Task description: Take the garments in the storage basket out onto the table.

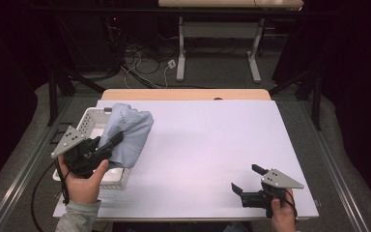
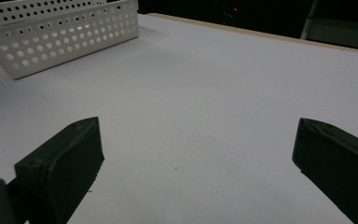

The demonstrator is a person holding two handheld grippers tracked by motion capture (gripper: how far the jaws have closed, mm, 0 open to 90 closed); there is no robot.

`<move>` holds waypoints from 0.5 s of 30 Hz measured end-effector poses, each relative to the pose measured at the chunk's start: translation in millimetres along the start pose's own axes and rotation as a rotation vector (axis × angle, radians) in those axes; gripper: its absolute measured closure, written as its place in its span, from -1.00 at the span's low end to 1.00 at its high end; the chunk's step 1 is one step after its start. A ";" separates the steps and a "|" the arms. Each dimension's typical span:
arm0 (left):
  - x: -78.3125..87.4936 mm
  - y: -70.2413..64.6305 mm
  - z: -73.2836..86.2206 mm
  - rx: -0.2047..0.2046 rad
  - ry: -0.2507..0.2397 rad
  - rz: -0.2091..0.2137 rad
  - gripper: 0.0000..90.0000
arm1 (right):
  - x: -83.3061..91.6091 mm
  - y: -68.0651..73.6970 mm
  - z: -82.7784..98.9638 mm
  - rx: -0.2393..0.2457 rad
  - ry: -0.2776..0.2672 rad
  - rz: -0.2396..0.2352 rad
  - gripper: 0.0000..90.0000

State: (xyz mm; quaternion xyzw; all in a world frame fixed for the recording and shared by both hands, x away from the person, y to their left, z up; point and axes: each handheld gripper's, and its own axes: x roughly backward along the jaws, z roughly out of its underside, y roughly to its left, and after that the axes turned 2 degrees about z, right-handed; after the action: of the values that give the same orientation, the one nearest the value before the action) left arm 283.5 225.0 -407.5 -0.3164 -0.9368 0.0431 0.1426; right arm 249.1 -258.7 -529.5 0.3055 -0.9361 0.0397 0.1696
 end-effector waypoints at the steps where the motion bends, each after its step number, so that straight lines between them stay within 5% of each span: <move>1: -1.5 -1.2 0.4 0.002 -0.003 0.004 0.55 | 0.0 0.2 0.0 0.001 -0.001 -0.001 -0.97; 15: -24.3 -24.7 1.2 -0.016 -0.004 0.080 0.55 | -0.5 0.9 -0.2 0.002 -0.008 -0.003 -0.97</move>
State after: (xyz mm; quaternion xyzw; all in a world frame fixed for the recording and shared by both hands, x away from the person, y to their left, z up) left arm 287.4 190.6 -410.3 -0.3546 -0.9241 0.0420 0.1363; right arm 249.0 -257.6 -529.5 0.3072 -0.9363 0.0392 0.1658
